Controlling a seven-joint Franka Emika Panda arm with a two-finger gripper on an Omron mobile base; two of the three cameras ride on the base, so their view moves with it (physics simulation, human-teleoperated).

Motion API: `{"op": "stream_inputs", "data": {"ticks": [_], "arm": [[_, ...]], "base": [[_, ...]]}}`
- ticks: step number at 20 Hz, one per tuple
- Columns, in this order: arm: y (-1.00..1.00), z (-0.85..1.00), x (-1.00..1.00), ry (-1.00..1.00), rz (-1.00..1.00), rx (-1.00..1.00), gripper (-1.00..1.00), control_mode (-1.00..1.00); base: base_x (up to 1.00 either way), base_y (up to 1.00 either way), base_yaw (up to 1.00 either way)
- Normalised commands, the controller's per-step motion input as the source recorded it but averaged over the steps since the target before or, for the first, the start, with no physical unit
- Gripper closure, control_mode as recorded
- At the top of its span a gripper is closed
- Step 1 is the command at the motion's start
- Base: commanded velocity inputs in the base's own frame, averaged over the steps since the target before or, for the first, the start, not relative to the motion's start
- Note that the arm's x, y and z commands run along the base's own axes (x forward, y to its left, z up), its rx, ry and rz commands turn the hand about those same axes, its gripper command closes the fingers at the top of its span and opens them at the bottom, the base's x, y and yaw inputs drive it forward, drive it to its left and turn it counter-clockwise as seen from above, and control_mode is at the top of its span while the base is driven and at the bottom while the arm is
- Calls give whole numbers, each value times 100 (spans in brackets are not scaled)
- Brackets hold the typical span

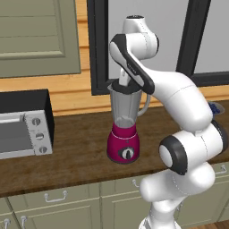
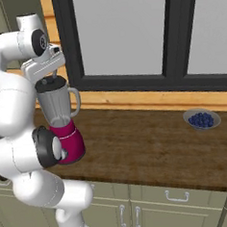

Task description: Close the lid blender by securely placing the lid on top.

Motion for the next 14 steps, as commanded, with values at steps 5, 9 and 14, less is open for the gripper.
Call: {"op": "stream_inputs", "data": {"ticks": [5,9,14], "arm": [[0,0,-8,0,-1,0,100,-100],[-1,0,-17,0,0,0,-100,-100],[-7,0,-19,-1,-3,0,-100,-100]], "base": [[0,0,0],[0,0,0],[0,0,0]]}}
